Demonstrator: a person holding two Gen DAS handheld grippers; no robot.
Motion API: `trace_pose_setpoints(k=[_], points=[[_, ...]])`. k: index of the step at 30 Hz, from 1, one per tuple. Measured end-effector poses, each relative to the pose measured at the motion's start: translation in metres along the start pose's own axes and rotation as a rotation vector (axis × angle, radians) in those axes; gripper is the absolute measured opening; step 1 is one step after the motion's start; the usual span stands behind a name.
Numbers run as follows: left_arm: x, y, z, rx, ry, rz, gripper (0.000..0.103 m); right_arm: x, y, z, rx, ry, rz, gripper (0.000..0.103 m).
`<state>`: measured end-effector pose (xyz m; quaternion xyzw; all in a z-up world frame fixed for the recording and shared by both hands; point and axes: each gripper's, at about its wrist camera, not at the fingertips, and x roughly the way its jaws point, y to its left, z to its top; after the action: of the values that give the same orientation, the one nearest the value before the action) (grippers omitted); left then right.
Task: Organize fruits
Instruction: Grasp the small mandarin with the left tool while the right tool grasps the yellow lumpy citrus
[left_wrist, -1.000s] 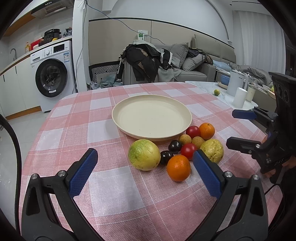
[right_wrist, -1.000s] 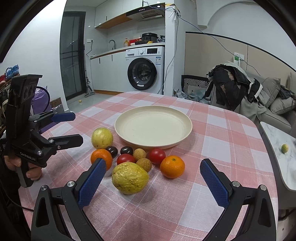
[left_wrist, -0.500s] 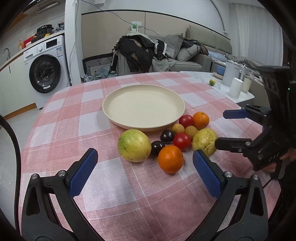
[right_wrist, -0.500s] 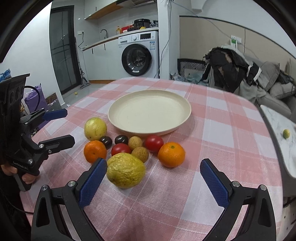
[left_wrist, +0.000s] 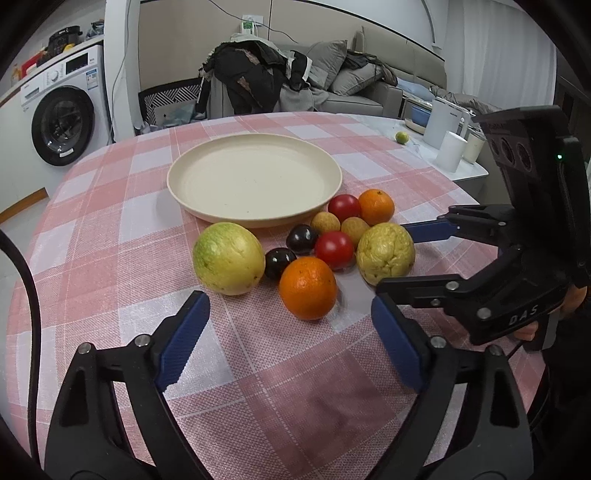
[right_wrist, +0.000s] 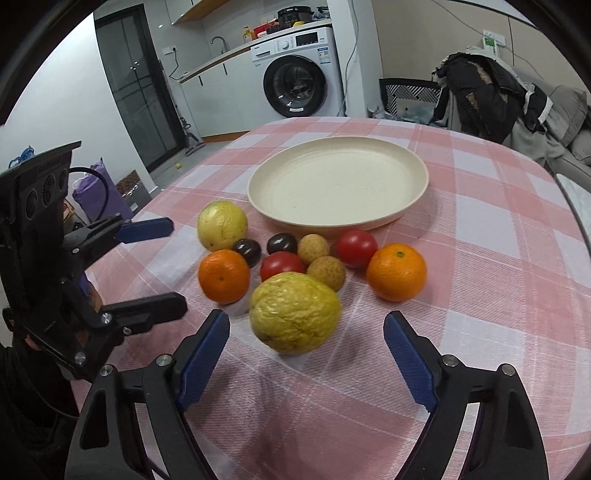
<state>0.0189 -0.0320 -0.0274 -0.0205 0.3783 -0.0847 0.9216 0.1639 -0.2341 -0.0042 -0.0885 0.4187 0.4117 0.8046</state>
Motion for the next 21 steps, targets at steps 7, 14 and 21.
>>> trace_pose_setpoints(k=[7, 14, 21], points=[[0.007, 0.0, 0.0, -0.028, 0.031, -0.062, 0.077, 0.015, 0.008, 0.002, 0.004, 0.046, 0.022, 0.074], [0.018, 0.0, 0.003, -0.073, 0.065, -0.104, 0.066, 0.017, 0.005, 0.004, 0.022, 0.044, 0.009, 0.055], [0.027, -0.001, 0.01, -0.122, 0.083, -0.146, 0.056, 0.009, 0.007, 0.001, 0.0, 0.022, -0.012, 0.054]])
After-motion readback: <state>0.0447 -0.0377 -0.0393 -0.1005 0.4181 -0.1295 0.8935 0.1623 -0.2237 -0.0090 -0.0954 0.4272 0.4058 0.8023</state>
